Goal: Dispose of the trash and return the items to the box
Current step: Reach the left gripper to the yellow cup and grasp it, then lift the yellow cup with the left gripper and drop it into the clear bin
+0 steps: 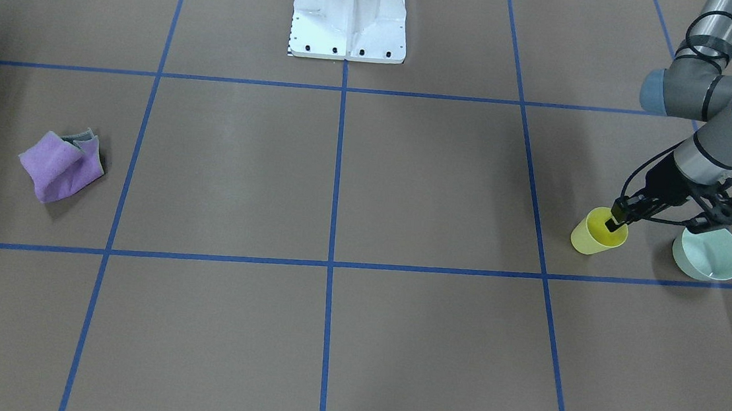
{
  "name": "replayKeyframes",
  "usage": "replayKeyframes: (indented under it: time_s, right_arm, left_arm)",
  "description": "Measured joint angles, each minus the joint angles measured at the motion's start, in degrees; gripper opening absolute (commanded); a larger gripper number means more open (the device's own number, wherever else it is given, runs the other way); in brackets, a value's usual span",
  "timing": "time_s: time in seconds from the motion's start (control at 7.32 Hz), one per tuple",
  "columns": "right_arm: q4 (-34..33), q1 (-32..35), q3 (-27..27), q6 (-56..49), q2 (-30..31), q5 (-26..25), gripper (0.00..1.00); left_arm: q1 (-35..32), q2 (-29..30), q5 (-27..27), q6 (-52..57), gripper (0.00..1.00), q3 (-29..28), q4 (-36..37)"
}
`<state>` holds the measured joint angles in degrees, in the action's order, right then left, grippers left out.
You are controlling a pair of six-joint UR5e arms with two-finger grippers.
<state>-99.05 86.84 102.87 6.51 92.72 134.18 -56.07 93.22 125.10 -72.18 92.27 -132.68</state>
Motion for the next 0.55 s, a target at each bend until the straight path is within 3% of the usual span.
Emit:
replayKeyframes:
  time_s: [0.55]
  right_arm:
    - [0.00, 0.10, 0.33, 0.00, -0.01, 1.03, 1.00]
  left_arm:
    - [-9.00, -3.20, 6.70, 4.44, 0.00, 8.44, 8.29]
